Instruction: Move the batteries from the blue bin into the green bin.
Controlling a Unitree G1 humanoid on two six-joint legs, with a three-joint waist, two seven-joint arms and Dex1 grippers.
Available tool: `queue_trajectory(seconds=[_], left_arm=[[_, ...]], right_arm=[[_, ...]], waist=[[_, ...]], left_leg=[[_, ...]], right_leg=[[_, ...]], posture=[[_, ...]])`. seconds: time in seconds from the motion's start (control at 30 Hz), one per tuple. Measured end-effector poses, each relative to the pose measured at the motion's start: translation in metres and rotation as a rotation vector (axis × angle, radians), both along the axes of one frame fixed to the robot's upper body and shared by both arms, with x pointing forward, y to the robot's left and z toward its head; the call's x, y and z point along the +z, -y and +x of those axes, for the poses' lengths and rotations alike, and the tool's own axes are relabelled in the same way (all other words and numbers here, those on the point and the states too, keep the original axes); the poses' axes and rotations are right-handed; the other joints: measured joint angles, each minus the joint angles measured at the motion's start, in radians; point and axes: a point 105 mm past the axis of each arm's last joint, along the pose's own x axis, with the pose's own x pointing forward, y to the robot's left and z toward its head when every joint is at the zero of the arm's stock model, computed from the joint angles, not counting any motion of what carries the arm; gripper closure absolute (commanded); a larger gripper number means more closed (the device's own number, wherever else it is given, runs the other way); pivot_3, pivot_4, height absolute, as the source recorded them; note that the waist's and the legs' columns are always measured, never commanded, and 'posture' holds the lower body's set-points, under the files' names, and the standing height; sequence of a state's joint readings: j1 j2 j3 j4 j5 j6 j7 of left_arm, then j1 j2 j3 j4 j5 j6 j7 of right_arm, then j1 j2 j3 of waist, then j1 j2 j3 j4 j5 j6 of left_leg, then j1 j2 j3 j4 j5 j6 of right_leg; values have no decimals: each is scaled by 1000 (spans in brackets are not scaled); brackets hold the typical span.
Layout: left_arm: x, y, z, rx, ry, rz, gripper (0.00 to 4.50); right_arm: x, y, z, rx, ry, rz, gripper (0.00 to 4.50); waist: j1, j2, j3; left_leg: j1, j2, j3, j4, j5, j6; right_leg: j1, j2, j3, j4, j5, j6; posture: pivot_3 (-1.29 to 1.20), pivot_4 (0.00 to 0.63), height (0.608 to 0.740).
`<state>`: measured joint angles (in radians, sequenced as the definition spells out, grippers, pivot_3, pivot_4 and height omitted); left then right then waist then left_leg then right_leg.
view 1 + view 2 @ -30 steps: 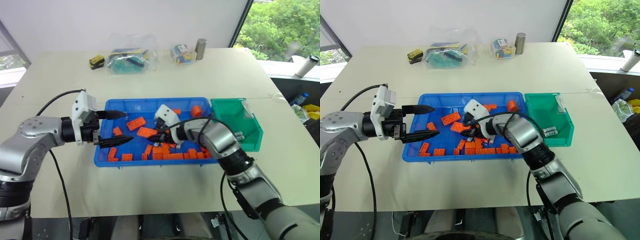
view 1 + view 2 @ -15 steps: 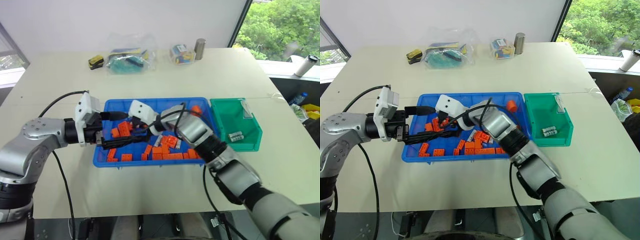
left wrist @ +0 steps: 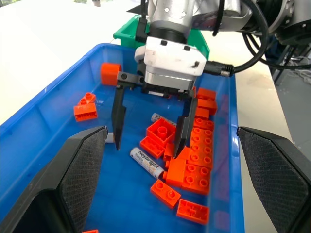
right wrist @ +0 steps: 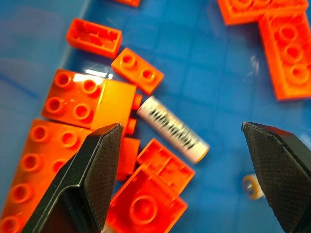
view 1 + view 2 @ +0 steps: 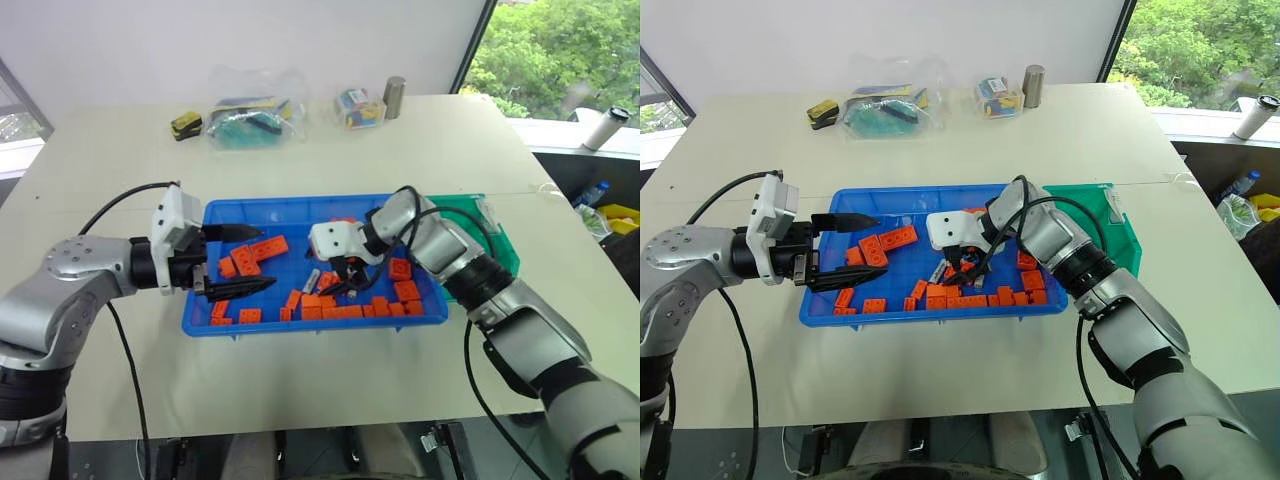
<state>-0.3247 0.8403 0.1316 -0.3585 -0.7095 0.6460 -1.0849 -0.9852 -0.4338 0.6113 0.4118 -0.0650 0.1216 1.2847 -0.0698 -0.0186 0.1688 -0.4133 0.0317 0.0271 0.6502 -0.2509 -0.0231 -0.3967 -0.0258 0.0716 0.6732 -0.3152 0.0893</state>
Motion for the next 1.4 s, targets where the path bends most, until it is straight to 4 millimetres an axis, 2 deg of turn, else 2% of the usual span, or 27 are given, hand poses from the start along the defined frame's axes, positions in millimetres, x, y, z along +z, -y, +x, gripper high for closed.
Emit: queue_trajectory(seconds=[0.1, 0.3, 0.5, 0.67, 0.77, 0.97, 1.07, 1.2, 1.3, 1.4], left_arm=[[-2, -1, -2, 4, -11, -1, 0], [-13, -13, -8, 39, -54, 8, 0], [-14, -17, -8, 61, -52, 4, 0], [-14, -17, -7, 73, -48, 1, 0], [-14, -17, -7, 78, -46, 0, 0], [-12, -17, -5, 82, -38, -1, 0], [-10, -16, -5, 80, -31, -3, 0], [-9, -14, -2, 87, -22, -23, 0], [-9, -11, -2, 89, -23, -42, 0], [-9, -11, -2, 91, -26, -49, 0]], right_arm=[[-3, -4, 3, 1, 11, 7, 466], [-1, 3, 10, 1, 15, -10, 466], [-7, 6, 12, 53, 57, -41, 466], [-11, -4, 10, 106, 110, -30, 466], [-13, -10, 8, 137, 126, -30, 1263], [-18, -10, 5, 147, 94, -38, 4354], [-18, -9, 6, 111, 69, -15, 4455], [-12, -11, 8, -52, -55, 105, 4455], [18, -9, 17, -237, -122, 294, 4455], [70, 15, 20, -442, -177, 528, 4455]], waist=[[1, 0, 0], [1, 0, 0], [1, 0, 0], [-1, 0, 0], [-1, 0, 0], [1, 0, 0], [1, 0, 0], [1, 0, 0], [2, 0, 0], [10, 0, 0]], left_leg=[[0, 0, 0, 0, 0, 0], [0, 0, 0, 0, 0, 0], [2, 0, 0, 0, 0, 0], [2, 0, 0, -1, 0, 0], [4, 0, 0, -1, 0, 0], [4, 0, 0, -1, 0, -1], [4, 0, -1, -1, 0, -1], [4, 0, -1, -1, 0, -1], [3, 0, -1, -1, 0, -1], [1, 0, -2, -2, 0, -1]], right_leg=[[0, 0, 0, 0, 0, 0], [0, -1, 0, 0, 0, 0], [1, -1, 0, 0, 0, 0], [2, -1, 0, 0, 0, 0], [3, -1, 0, 1, 0, 0], [3, -1, 0, 1, 0, 0], [3, -1, 0, 1, 0, 0], [3, -1, 0, 1, 0, 0], [2, -2, 0, 1, 0, 0], [1, -3, 0, 1, 0, 0]], posture=[[0, 150, 740], [0, 150, 740], [0, 150, 740], [0, 150, 740], [0, 150, 740], [0, 150, 740], [0, 150, 740], [0, 150, 740], [0, 150, 740], [0, 150, 740]])
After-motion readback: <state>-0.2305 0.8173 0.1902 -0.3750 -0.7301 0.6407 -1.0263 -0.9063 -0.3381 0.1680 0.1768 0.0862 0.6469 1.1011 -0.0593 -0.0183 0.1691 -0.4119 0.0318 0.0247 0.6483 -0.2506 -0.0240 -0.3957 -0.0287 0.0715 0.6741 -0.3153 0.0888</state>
